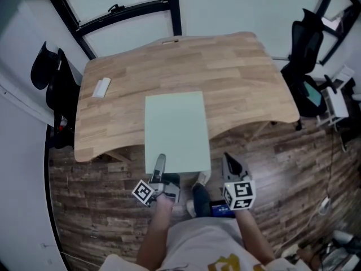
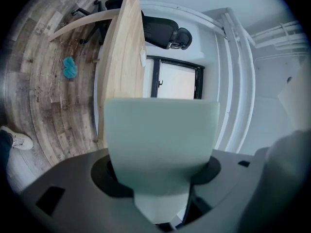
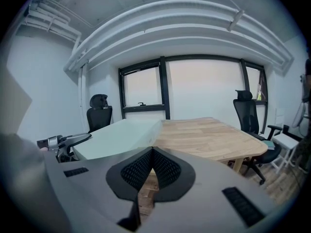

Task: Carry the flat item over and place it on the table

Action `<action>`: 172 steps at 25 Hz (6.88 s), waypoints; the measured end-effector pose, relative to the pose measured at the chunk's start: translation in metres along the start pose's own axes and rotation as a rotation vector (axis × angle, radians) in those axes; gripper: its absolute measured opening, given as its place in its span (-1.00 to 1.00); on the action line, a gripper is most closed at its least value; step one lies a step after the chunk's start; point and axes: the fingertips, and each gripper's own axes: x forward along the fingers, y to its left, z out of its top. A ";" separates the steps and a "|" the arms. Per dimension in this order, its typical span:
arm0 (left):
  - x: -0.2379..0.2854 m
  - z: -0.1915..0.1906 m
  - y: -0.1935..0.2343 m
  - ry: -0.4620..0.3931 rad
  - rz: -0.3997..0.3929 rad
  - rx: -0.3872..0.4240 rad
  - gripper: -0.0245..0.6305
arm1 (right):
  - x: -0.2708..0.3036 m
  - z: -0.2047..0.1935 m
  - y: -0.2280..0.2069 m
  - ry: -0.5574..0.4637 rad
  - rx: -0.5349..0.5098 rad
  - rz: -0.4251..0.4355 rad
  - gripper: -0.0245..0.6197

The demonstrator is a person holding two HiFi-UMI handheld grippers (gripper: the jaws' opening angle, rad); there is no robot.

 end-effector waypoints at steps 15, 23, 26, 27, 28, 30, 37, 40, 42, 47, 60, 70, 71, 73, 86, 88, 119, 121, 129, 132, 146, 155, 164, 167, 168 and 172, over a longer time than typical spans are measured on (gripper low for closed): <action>0.003 0.000 0.035 -0.003 0.069 -0.026 -0.04 | 0.019 -0.026 -0.006 0.072 0.014 0.011 -0.93; 0.007 -0.001 0.051 -0.009 0.091 -0.040 -0.04 | 0.028 -0.034 -0.009 0.106 0.015 0.015 -0.93; 0.006 -0.001 0.056 -0.013 0.101 -0.045 -0.04 | 0.032 -0.037 -0.011 0.119 0.013 0.016 -0.93; 0.007 -0.001 0.057 -0.013 0.105 -0.043 -0.04 | 0.034 -0.037 -0.011 0.120 0.011 0.017 -0.93; 0.007 -0.001 0.058 -0.013 0.108 -0.041 -0.04 | 0.035 -0.037 -0.011 0.120 0.009 0.018 -0.93; 0.006 0.000 0.060 -0.012 0.113 -0.035 -0.04 | 0.037 -0.037 -0.010 0.118 0.007 0.020 -0.93; 0.007 -0.001 0.068 -0.016 0.119 -0.034 -0.04 | 0.042 -0.042 -0.009 0.132 0.007 0.028 -0.93; 0.006 -0.001 0.072 -0.032 0.123 -0.055 -0.04 | 0.043 -0.043 -0.010 0.138 0.010 0.025 -0.93; 0.006 -0.002 0.075 -0.039 0.127 -0.060 -0.04 | 0.044 -0.043 -0.011 0.142 0.009 0.028 -0.93; 0.009 -0.003 0.078 -0.049 0.128 -0.054 -0.04 | 0.046 -0.047 -0.014 0.149 0.013 0.024 -0.93; 0.015 0.002 0.093 -0.100 0.151 -0.026 -0.04 | 0.056 -0.054 -0.017 0.179 0.008 0.029 -0.93; 0.025 0.001 0.096 -0.137 0.162 -0.006 -0.04 | 0.062 -0.058 -0.018 0.198 -0.006 0.032 -0.93; 0.027 0.001 0.096 -0.140 0.161 -0.006 -0.04 | 0.063 -0.059 -0.018 0.200 -0.010 0.033 -0.93; 0.031 0.000 0.097 -0.144 0.162 -0.004 -0.04 | 0.064 -0.059 -0.018 0.202 -0.012 0.034 -0.93; 0.040 -0.003 0.100 -0.160 0.164 0.003 -0.04 | 0.074 -0.056 -0.016 0.204 0.010 0.056 -0.93; 0.040 -0.004 0.101 -0.161 0.170 0.006 -0.04 | 0.074 -0.056 -0.015 0.208 0.012 0.059 -0.93; 0.037 -0.003 0.116 -0.147 0.386 0.073 0.16 | 0.069 -0.053 -0.015 0.190 -0.009 0.070 -0.93; 0.034 -0.002 0.119 -0.146 0.417 0.089 0.18 | 0.068 -0.051 -0.013 0.193 0.000 0.068 -0.93; 0.034 -0.004 0.117 -0.134 0.444 0.086 0.19 | 0.063 -0.047 -0.012 0.195 -0.002 0.079 -0.93; 0.033 -0.005 0.118 -0.129 0.458 0.081 0.19 | 0.062 -0.045 -0.012 0.180 0.004 0.073 -0.93; 0.026 -0.012 0.121 -0.067 0.518 0.150 0.30 | 0.052 -0.036 -0.011 0.134 0.007 0.068 -0.93; 0.016 -0.018 0.120 -0.041 0.524 0.125 0.30 | 0.047 -0.031 -0.007 0.116 0.000 0.077 -0.93; 0.000 -0.017 0.107 -0.015 0.524 0.166 0.30 | 0.039 -0.029 0.009 0.094 -0.006 0.101 -0.93; -0.006 -0.017 0.103 -0.001 0.535 0.194 0.30 | 0.034 -0.026 0.014 0.087 -0.012 0.110 -0.93; -0.008 -0.017 0.103 0.004 0.541 0.205 0.30 | 0.032 -0.025 0.015 0.083 -0.013 0.110 -0.93; -0.012 -0.018 0.098 0.028 0.548 0.261 0.29 | 0.025 -0.022 0.015 0.070 -0.018 0.105 -0.93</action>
